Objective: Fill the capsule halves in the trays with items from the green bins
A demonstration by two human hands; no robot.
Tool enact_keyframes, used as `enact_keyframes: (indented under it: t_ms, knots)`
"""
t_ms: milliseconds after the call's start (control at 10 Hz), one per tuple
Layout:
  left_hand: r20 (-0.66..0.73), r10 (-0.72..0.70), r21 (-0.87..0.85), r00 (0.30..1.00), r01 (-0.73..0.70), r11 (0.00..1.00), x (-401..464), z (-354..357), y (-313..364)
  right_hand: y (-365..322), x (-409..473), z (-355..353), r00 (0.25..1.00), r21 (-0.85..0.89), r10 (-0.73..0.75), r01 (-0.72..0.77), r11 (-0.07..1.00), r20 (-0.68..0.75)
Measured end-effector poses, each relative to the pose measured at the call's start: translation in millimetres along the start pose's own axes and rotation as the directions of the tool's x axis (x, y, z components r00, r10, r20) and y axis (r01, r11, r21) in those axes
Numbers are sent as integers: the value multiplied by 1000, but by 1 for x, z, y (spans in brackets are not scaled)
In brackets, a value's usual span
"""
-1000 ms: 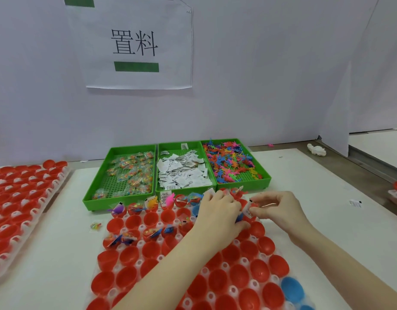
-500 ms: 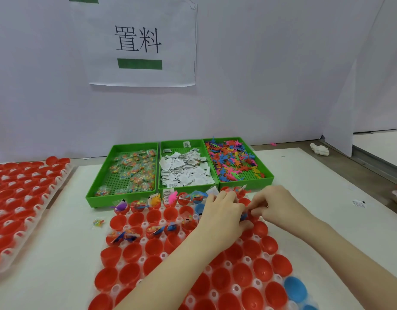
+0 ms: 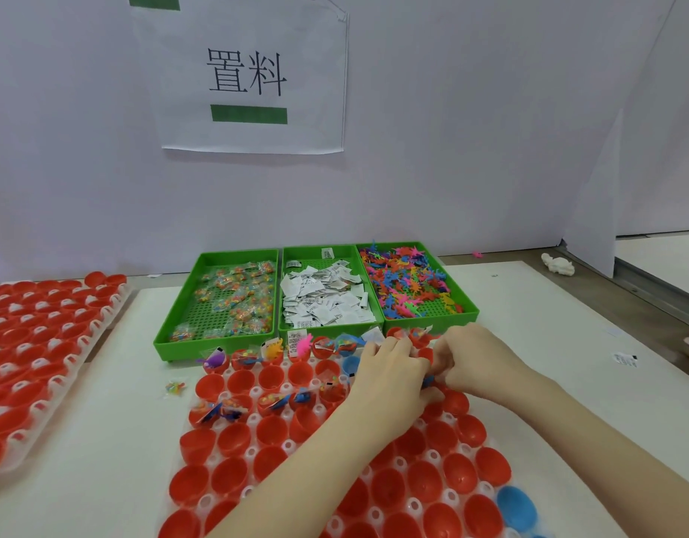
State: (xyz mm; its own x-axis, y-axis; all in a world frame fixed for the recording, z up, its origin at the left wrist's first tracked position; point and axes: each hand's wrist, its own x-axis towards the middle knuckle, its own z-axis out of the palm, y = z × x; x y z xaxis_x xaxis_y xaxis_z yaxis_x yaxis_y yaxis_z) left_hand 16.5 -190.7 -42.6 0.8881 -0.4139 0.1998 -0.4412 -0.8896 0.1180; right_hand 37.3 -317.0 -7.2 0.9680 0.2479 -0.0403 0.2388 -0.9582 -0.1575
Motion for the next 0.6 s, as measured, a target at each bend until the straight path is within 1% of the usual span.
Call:
enact_keyframes:
  t_ms: [100,200,300,400,500,600]
  knots:
    - [-3,3,13,1000,-3,1000,0,-1,0,6,0,0,998,59,-22,18,998,66]
    - [-4,37,63,999,-36,997,-1,-1,-1,15,0,-1,995,221,-25,4,975,93]
    - [-13,73,101,997,-72,992,-2,-2,-1,20,-1,-4,993,276,-71,43,960,91]
    - [-34,77,105,996,-73,992,-7,-6,-1,23,-7,-5,994,305,-101,84,949,38]
    - [-152,107,139,983,-86,987,-14,-11,-1,22,-9,-4,997,287,-55,66,956,-46]
    - [-326,97,93,941,-70,993,-37,-26,-4,15,-26,-26,980,303,-91,142,942,-177]
